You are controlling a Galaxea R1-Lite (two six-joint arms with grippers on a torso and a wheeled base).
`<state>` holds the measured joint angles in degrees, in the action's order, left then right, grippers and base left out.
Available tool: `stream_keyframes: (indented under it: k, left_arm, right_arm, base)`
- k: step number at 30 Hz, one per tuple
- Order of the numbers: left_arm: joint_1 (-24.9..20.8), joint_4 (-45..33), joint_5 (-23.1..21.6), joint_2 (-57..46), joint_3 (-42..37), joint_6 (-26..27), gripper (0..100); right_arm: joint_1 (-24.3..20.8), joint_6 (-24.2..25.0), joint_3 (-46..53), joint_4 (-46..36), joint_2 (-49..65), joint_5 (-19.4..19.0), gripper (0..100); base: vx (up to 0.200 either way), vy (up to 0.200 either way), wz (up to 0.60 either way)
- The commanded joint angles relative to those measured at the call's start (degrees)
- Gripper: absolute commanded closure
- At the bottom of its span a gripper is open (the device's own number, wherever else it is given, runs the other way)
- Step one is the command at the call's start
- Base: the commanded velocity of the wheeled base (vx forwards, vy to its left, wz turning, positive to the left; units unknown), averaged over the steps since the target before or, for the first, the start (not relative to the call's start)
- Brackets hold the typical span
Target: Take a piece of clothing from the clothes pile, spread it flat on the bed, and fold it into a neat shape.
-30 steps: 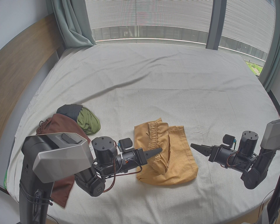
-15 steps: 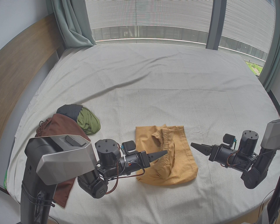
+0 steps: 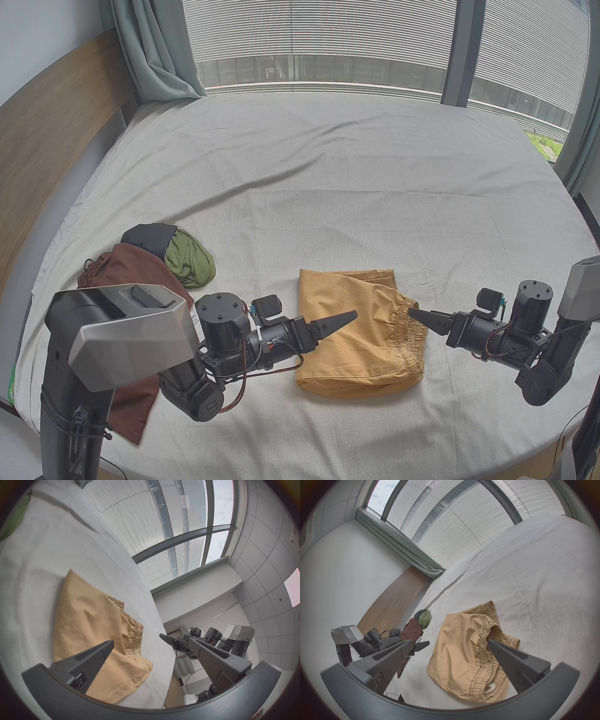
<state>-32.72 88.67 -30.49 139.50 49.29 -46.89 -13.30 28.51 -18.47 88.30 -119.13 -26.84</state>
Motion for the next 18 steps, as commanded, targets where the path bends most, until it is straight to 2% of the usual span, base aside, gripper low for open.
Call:
stream_keyframes:
  k: [1,7,14,18]
  left_arm:
    - [2.05,0.01,0.08,-2.74,-2.88,2.5,0]
    - [6.26,0.01,-0.01,-5.99,-7.89,7.6,0]
    - [9.87,0.1,-0.01,-8.28,-12.99,10.15,0]
    - [12.5,0.1,-0.1,-10.03,-16.42,14.28,0]
  right_arm:
    - [-0.67,-0.04,0.28,0.03,-0.4,0.04,0]
    - [-2.08,0.05,0.45,0.03,-1.64,0.12,0]
    - [-4.45,0.05,1.15,0.12,-4.71,0.39,0]
    - [-5.42,0.05,1.77,0.12,-6.21,0.39,0]
  base:
    - [0.0,0.0,0.0]
    - [0.0,0.0,0.0]
    - [0.0,0.0,0.0]
    - [0.0,0.0,0.0]
